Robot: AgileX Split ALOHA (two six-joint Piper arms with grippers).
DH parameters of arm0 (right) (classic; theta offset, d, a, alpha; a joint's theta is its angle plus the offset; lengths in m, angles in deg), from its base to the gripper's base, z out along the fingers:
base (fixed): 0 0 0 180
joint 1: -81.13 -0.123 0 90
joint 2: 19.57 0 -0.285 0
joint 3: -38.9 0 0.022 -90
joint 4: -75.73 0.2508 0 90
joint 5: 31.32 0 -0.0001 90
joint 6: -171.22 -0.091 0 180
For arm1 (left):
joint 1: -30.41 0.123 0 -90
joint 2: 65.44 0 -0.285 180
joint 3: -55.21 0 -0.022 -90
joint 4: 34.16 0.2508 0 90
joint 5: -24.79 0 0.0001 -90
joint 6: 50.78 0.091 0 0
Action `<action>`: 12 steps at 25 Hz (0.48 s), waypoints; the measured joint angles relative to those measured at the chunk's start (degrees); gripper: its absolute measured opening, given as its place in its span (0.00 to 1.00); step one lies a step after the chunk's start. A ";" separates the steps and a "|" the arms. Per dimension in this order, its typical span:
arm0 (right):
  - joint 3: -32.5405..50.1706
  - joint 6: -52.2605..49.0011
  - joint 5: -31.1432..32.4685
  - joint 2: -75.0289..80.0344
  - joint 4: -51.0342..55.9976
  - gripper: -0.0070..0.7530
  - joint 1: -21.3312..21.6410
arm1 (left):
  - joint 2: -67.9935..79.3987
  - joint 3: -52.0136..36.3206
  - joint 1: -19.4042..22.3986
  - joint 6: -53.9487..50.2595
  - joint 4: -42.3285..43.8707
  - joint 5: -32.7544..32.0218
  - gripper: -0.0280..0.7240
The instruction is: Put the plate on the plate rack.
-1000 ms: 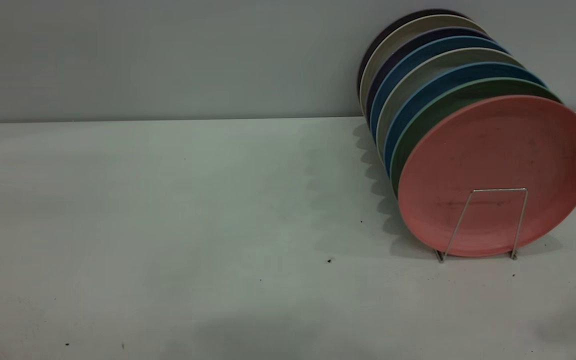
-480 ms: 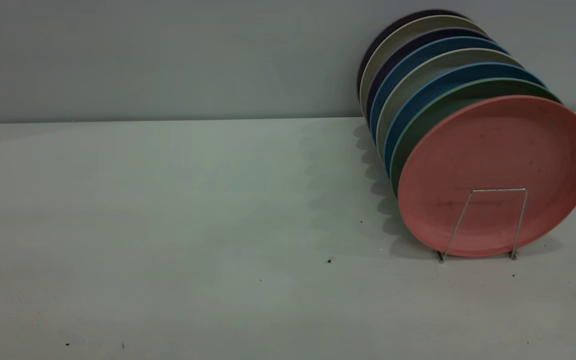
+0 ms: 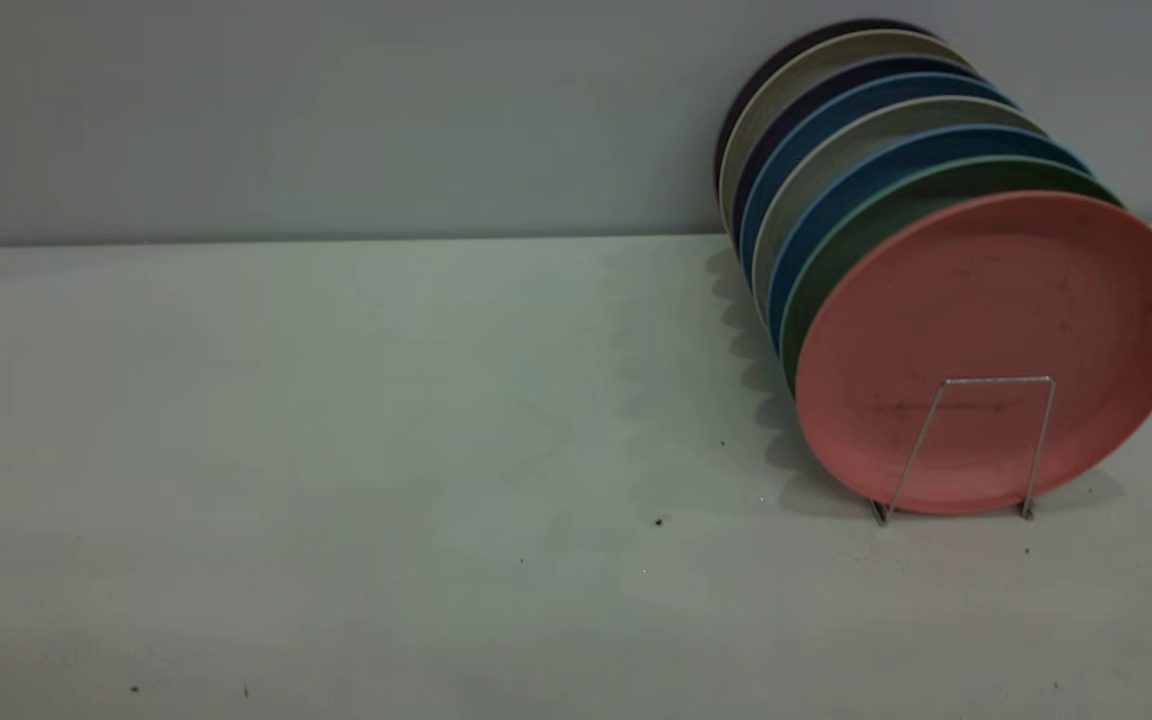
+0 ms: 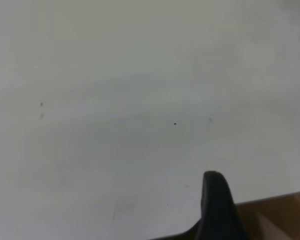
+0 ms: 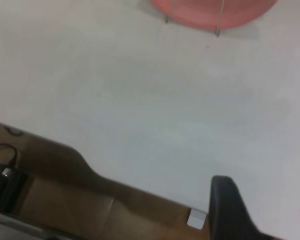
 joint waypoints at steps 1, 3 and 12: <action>1.08 0.08 -0.62 -0.65 -0.05 0.50 0.00 | -0.94 -0.12 -0.44 0.00 0.08 -0.40 0.67; 1.71 0.21 -1.68 -2.39 -0.33 0.50 -0.38 | -2.94 -0.12 -1.20 -0.35 1.18 -0.98 0.67; 1.82 0.21 -2.00 -11.13 -2.62 0.50 -1.03 | -7.14 -0.97 -3.56 -6.10 8.20 -1.80 0.67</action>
